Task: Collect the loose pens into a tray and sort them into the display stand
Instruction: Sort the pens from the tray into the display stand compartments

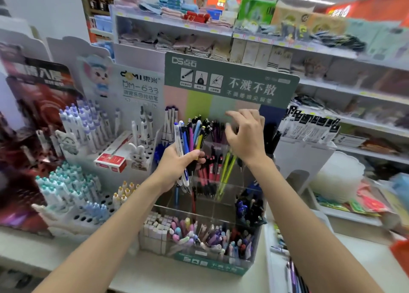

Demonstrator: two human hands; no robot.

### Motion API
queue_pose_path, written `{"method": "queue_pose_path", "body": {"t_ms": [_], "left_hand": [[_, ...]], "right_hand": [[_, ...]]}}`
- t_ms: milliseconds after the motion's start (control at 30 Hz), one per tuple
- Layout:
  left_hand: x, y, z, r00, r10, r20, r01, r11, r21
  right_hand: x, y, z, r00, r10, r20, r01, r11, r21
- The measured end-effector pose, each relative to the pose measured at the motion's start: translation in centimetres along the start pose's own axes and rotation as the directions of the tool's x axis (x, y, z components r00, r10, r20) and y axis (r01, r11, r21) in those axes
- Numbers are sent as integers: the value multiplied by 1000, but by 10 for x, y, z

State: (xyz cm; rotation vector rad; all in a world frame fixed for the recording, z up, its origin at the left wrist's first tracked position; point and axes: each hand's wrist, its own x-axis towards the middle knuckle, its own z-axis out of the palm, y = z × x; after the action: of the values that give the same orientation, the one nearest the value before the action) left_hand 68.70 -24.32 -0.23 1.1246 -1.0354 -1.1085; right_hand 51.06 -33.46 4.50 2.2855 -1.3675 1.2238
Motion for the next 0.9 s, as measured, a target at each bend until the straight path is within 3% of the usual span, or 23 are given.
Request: {"method": "queue_pose_path", "body": {"t_ms": [100,167,233,367,533,633,767,900], "left_hand": [[5,6,14,998,39,46,-39,999,-3],[9,10,27,993,83,88,-85,996,20],[14,11,40,990,100,97,-103,995,16],[20,9,45,998,45,53,-45,999,-8],[16,1,41,996,55,67,-63,990,124],[13,2,41,995,42,87,-50,995,86],[11,2,35,994,39,98,-44,998,43],[11,3,29,992,58,115,-67,995,78]], "right_hand": [[-9,-15,-18,987,13,159,-71,930,360],[-14,-23,-25,965,28,259,-145,883,445],[-13,-20,-32,968,100,231,-205,846,491],[3,3,-60,959,281,38,-245,752,612],[15,19,-73,949,247,-196,-141,888,437],[11,19,-57,982,143,-125,-97,943,320],[-1,28,-31,978,117,175,-137,985,102],[-1,27,-30,997,71,42,-72,997,39]]}}
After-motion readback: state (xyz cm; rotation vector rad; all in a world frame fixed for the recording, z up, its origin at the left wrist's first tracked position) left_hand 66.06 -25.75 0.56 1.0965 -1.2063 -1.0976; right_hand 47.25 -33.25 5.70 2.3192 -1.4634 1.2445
